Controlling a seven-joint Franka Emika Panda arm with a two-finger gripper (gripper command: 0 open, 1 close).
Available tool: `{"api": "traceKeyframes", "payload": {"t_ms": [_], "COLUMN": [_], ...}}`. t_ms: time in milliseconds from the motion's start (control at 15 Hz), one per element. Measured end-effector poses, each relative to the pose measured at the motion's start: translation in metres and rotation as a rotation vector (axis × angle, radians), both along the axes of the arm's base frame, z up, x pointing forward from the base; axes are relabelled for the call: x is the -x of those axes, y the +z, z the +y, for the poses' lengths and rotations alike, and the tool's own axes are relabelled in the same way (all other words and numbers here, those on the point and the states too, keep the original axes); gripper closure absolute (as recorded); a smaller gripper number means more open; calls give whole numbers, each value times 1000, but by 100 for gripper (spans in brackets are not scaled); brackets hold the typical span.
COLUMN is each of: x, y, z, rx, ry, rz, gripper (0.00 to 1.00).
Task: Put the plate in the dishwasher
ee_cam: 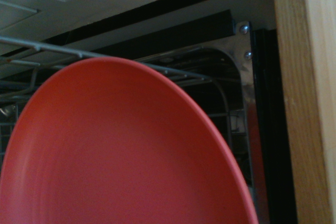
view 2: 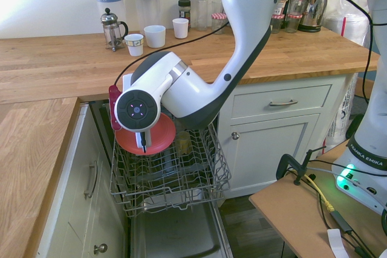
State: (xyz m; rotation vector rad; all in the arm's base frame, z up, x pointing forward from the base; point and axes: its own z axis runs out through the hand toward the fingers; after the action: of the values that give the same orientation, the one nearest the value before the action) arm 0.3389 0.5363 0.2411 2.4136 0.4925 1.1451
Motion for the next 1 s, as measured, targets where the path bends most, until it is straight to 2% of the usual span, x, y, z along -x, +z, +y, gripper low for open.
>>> {"api": "traceKeyframes", "payload": {"t_ms": [667, 1000], "x": [13, 6], "y": [-38, -63], "z": [23, 33], "rx": [-59, -78], "ry": [-88, -86], "rz": [-38, -6], "gripper": [100, 100]}}
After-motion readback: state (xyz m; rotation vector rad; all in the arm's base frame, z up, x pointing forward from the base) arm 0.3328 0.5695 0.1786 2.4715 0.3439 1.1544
